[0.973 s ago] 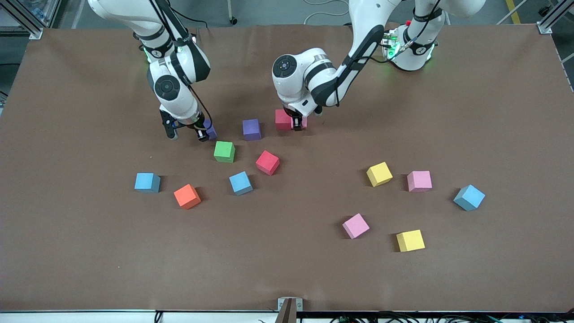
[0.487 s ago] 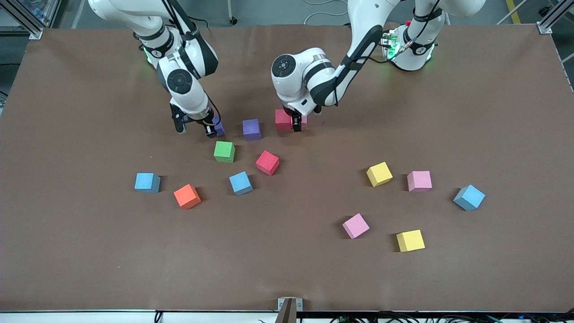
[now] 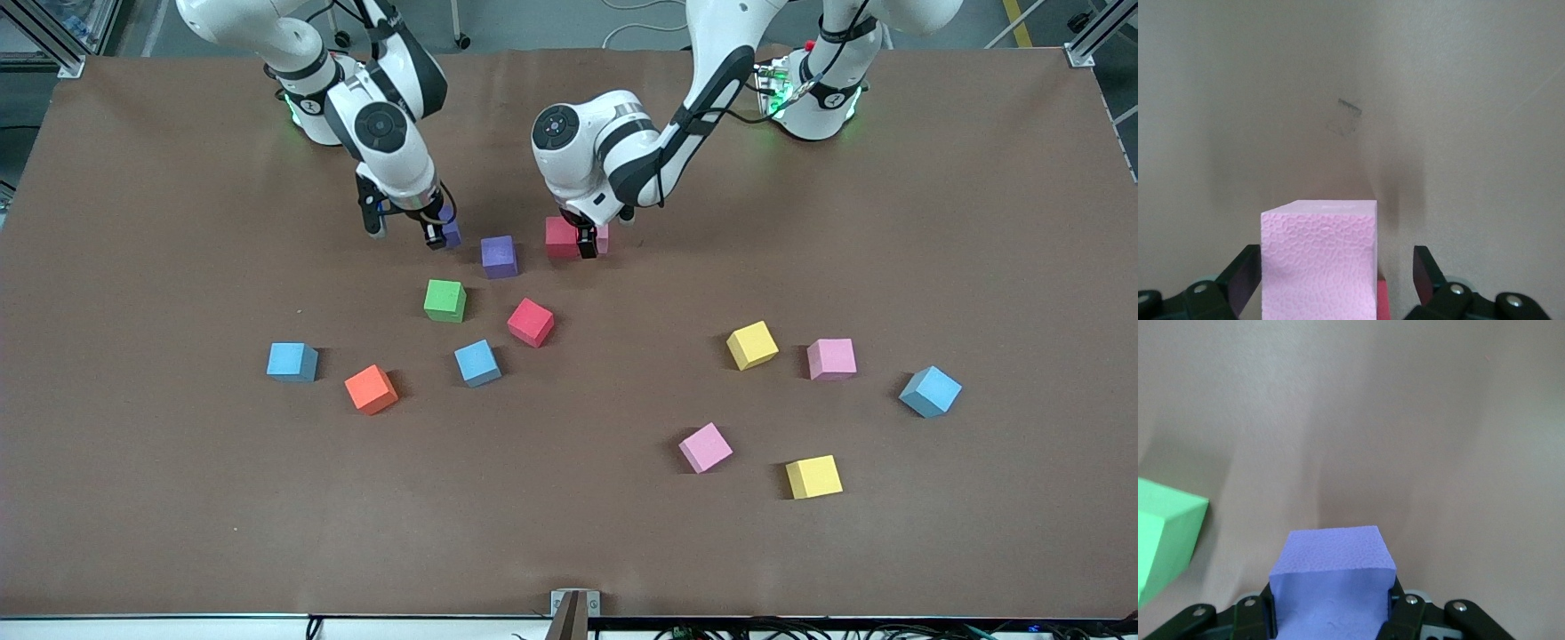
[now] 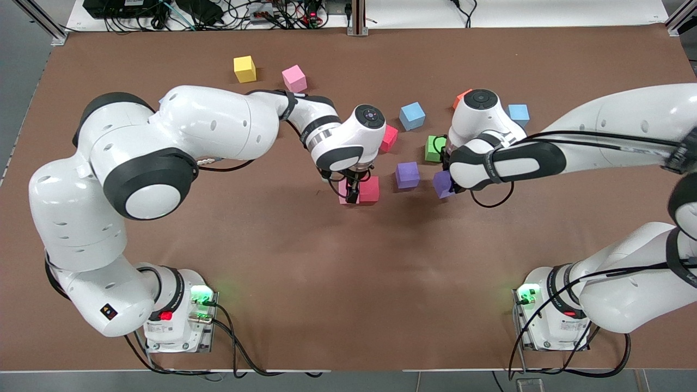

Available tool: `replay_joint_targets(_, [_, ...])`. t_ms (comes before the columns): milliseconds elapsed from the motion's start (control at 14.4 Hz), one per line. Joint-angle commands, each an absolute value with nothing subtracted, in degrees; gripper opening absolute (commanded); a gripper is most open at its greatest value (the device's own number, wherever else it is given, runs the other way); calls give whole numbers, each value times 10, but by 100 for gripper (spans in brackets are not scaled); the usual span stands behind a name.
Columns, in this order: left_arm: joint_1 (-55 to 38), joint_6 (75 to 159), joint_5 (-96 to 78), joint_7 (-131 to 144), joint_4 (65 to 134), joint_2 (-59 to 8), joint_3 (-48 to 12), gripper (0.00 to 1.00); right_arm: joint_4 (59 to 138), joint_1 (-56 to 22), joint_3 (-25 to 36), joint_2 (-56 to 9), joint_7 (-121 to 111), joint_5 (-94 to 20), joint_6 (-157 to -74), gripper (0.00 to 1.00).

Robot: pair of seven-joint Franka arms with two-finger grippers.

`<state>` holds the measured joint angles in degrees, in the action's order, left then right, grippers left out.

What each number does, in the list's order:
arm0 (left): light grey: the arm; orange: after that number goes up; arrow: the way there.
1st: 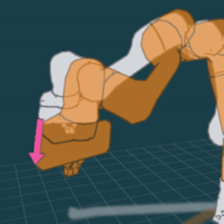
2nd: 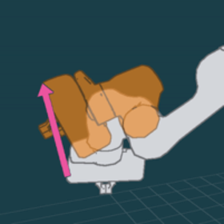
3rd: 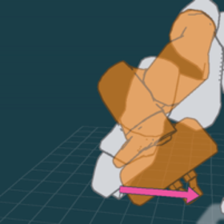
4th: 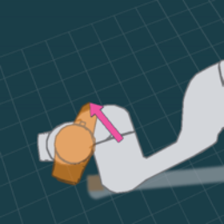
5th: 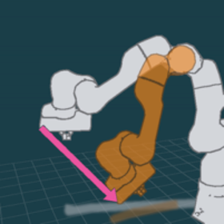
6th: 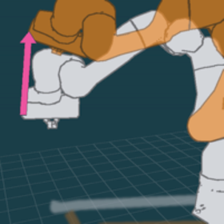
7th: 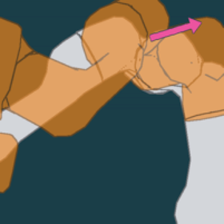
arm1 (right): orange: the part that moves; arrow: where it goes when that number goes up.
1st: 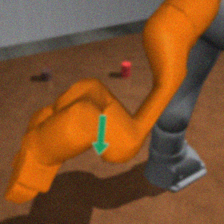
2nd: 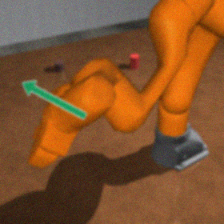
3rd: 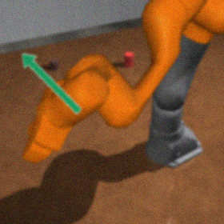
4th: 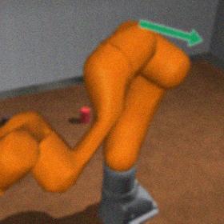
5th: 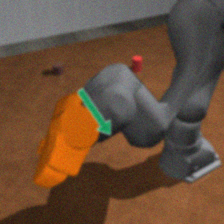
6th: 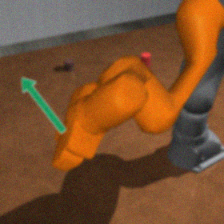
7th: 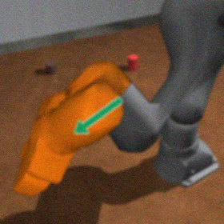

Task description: Arrange 11 blocks into digit 3

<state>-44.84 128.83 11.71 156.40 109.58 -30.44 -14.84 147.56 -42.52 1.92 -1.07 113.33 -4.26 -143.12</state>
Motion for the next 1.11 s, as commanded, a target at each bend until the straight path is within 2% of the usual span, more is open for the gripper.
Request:
replay_joint_targets(0, [-454, 1255, 134, 1604, 1094, -276, -150, 100, 1478, -474, 21, 4, 1200, -49, -1433, 0])
replay_joint_targets(348, [-448, 1206, 134, 1589, 1086, -230, -164, 100, 1430, -523, 20, -28, 1277, -52, -1435, 0])
replay_joint_targets(626, [-430, 1100, 134, 1522, 1004, -223, -157, 100, 1411, -535, 20, -67, 1296, -63, -1461, 0])
replay_joint_targets(1043, [-334, 1025, 142, 1332, 899, -222, -157, 100, 1345, -536, 21, -134, 1299, -89, -1461, 0])
